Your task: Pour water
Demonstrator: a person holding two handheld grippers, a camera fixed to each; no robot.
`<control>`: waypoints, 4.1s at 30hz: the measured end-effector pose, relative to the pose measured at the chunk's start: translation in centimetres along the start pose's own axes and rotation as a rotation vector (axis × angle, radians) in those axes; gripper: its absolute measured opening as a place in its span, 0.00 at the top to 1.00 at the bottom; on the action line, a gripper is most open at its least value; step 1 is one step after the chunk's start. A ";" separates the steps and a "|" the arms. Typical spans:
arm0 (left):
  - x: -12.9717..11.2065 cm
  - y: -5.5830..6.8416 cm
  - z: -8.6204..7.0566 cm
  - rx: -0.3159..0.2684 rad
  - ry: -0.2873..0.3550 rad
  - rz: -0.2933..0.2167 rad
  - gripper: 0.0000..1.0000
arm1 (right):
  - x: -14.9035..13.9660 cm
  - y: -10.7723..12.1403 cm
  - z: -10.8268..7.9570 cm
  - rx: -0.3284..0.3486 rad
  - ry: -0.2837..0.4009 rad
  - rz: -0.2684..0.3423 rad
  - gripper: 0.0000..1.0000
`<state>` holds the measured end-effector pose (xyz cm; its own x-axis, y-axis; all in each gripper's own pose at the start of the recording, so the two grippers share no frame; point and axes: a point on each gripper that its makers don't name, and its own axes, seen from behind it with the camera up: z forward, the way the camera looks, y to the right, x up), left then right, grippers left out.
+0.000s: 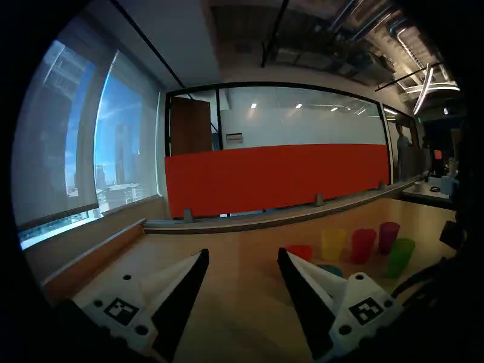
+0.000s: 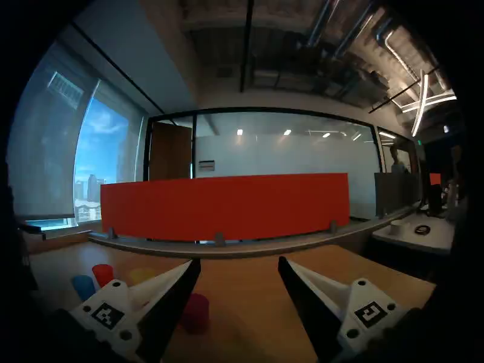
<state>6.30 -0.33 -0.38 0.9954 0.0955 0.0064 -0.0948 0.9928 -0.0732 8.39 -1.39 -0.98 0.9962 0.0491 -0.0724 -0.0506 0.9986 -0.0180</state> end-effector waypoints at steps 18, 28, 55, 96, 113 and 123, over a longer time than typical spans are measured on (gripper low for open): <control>-0.1 0.2 1.0 0.029 0.021 0.000 0.16 | -1.3 0.3 -0.1 -0.015 -0.036 -0.020 0.01; -1.0 0.6 1.4 0.042 0.038 0.013 0.16 | -1.6 -0.1 -0.1 -0.028 -0.058 -0.052 0.01; -3.3 2.1 1.5 0.048 0.058 0.000 0.16 | -1.4 0.1 -0.4 -0.065 -0.088 -0.072 0.01; -5.5 1.7 0.7 0.026 0.031 -0.084 0.16 | -1.1 -0.4 -0.3 -0.056 -0.087 -0.080 0.01; -5.5 1.6 0.8 0.026 0.029 -0.082 0.16 | -1.2 0.7 -1.1 -0.037 -0.067 -0.064 0.01; -5.5 1.6 0.8 0.026 0.029 -0.082 0.16 | -1.8 0.1 -0.7 -0.005 -0.059 -0.065 0.01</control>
<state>0.65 0.77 0.21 0.9998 0.0120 -0.0178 -0.0128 0.9988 -0.0476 6.56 -1.41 -1.58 0.9998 -0.0143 -0.0117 0.0140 0.9996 -0.0254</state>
